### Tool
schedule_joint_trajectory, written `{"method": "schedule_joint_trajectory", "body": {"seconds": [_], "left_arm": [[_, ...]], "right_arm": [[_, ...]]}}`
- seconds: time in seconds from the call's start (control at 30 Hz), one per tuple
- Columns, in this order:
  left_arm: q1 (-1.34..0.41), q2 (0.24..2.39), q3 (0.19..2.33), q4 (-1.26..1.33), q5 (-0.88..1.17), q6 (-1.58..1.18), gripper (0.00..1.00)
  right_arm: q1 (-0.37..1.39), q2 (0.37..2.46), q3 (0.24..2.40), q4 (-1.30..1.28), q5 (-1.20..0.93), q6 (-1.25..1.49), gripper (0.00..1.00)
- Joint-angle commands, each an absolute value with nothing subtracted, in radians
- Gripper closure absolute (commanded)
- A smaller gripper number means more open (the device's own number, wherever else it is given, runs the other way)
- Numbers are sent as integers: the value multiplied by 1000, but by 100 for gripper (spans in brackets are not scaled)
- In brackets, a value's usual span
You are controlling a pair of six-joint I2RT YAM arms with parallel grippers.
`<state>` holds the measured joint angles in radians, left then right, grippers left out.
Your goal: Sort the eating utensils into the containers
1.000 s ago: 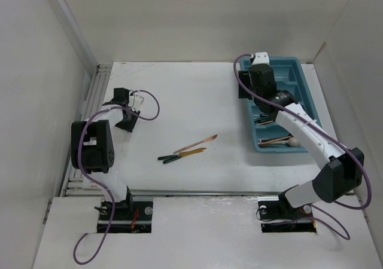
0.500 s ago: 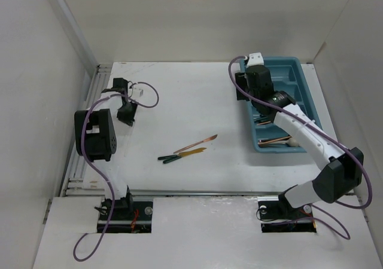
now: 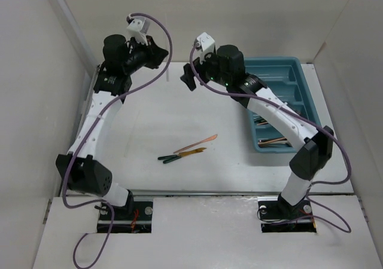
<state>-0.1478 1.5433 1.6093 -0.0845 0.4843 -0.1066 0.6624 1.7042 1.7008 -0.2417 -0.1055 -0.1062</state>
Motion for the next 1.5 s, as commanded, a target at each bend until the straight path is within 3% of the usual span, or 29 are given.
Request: {"method": "schedule_joint_trajectory", "body": {"seconds": [0.0,0.2,0.47,0.57,0.6,0.63,0.7,0.73,0.83,0.97,1.13,1.3,1.47], "left_arm": [[-199,1494,1519,49,572,-255,100],[-255,1462,1508,69,584,-276,100],[-264,1453,1499,60,584,-265,100],[-273,1453,1499,71,594,-288,100],[-273,1453,1490,80,594,-288,100],[-273,1453,1489,80,594,-288,100],[-273,1444,1479,71,604,-288,100],[-273,1443,1468,71,604,-288,93],[-273,1434,1457,46,604,-266,41],[-273,1424,1436,-23,534,-190,0],[-273,1384,1376,-90,327,-78,0],[-255,1347,1261,-176,71,47,0],[-235,1322,1122,-259,-70,115,0]], "right_arm": [[653,1772,1885,-91,-271,-58,1],[653,1856,1937,-78,-279,32,8],[653,1865,1881,17,-344,91,42],[653,1885,1881,26,-388,101,65],[653,1885,1890,26,-397,113,89],[653,1885,1890,37,-397,114,100],[653,1885,1867,52,-397,149,100],[641,1875,1853,84,-397,158,100],[588,1839,1768,179,-388,259,100],[467,1792,1637,290,-377,455,100],[302,1723,1442,339,-244,713,100],[129,1612,1192,298,60,946,100],[22,1601,1171,141,184,1055,100]]}}
